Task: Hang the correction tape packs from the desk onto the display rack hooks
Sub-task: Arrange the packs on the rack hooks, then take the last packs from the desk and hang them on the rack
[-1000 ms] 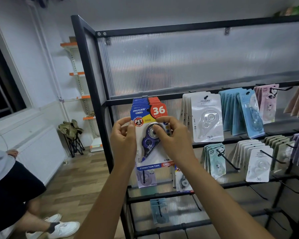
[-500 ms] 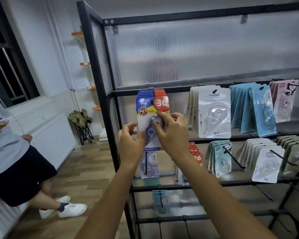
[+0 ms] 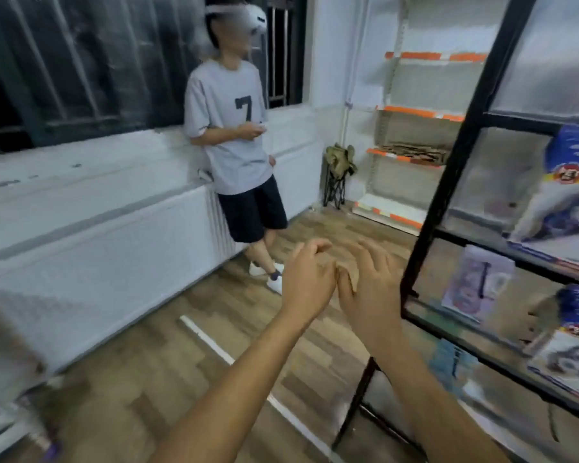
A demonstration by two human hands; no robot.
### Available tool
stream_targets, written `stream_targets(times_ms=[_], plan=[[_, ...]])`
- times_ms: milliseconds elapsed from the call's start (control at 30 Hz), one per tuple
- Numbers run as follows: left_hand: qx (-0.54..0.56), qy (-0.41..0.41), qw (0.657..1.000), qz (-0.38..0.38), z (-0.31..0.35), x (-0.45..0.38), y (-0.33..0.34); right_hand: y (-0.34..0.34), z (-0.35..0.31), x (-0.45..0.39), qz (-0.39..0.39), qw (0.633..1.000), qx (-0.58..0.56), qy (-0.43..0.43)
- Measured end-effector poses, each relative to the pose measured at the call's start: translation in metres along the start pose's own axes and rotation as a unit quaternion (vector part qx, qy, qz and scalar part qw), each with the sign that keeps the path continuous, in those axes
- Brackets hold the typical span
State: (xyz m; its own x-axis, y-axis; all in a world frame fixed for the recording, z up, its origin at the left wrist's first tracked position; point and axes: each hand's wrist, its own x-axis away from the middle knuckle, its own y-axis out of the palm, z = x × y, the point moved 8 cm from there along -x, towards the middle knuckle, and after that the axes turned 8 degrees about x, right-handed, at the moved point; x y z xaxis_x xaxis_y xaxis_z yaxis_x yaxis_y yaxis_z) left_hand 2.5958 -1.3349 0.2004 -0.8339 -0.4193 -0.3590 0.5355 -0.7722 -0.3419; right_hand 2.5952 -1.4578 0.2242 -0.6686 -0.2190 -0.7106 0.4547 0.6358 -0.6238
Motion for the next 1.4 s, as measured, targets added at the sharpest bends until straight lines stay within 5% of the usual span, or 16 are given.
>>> stream_targets(times_ms=[267, 500, 767, 1000, 1400], plan=[[-0.200, -0.072, 0.965, 0.152, -0.121, 0.083, -0.298, 0.149, -0.275, 0.076, -0.214, 0.960, -0.146, -0.106], [-0.286, -0.175, 0.910, 0.244, -0.190, 0.179, -0.512, 0.214, -0.504, 0.152, -0.301, 0.904, -0.220, -0.212], [-0.312, -0.255, 0.850, 0.338, -0.266, 0.235, -0.683, 0.293, -0.687, 0.218, -0.369, 0.838, -0.237, -0.325], [-0.347, -0.344, 0.804, 0.340, -0.352, 0.223, -0.818, 0.395, -0.826, 0.228, -0.415, 0.804, -0.237, -0.354], [-0.389, -0.480, 0.756, 0.217, -0.509, 0.216, -1.013, 0.543, -1.018, 0.281, -0.465, 0.746, -0.126, -0.461]])
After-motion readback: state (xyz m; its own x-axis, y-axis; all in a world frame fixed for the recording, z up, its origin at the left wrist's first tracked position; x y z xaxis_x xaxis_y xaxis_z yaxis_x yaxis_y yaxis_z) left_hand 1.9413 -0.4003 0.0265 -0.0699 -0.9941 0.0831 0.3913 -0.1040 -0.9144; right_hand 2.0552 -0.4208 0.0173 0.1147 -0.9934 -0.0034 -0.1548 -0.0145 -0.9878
